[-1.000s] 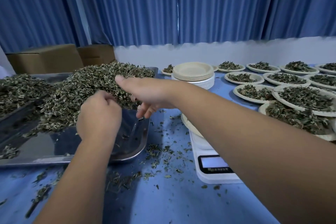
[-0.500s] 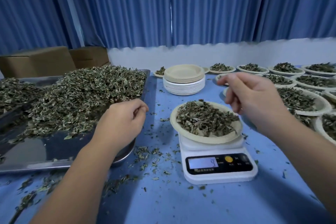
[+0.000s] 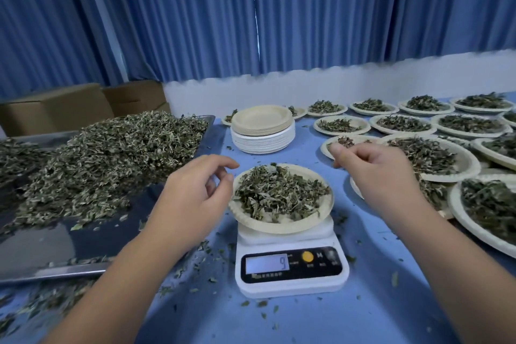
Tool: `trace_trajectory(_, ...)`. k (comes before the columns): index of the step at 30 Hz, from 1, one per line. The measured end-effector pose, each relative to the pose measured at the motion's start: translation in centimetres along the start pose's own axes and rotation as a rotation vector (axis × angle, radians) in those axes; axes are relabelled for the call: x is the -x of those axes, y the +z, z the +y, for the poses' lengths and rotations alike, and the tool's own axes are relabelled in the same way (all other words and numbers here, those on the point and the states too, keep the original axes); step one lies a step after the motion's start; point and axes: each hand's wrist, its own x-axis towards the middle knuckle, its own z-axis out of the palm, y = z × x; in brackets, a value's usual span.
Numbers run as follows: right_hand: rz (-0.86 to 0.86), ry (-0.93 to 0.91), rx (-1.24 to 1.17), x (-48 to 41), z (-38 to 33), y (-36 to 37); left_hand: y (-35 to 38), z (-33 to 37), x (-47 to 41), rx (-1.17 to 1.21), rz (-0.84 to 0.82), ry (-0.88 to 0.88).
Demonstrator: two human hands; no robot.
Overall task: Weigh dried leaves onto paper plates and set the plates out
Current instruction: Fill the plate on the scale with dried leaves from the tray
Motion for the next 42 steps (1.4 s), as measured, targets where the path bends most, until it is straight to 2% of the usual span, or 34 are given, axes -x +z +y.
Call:
trace_trajectory(3,-0.091,-0.026,-0.025,0.0,-0.1,0.3,0.9,1.2,-2.7,-0.07,-0.106,0.015)
trace_trajectory(6,-0.176,-0.004,-0.038,-0.2,0.2,0.0,2.2,2.1,-5.9,-0.211,-0.338,0.027)
trace_trajectory(10,-0.141,-0.004,0.053,-0.5,1.3,-0.4,3.4,3.3,-8.9,-0.328,-0.651,0.001)
trace_trajectory(13,-0.091,0.021,0.086,-0.9,1.6,-0.6,3.6,3.8,-9.9,-0.385,-0.778,-0.042)
trace_trajectory(17,-0.124,0.045,0.125,-1.1,1.9,-0.3,3.9,4.0,-10.1,-0.434,-0.875,-0.071)
trace_trajectory(30,-0.156,0.045,0.162,-0.7,1.8,-0.8,4.9,3.8,-9.5,-0.368,-0.726,-0.009)
trace_trajectory(38,-0.168,0.043,0.173,-0.6,1.7,-1.0,3.0,4.2,-9.5,-0.175,-0.471,-0.01)
trace_trajectory(42,-0.186,0.021,0.213,-0.5,1.6,-0.9,2.9,4.4,-9.1,-0.151,-0.43,0.002)
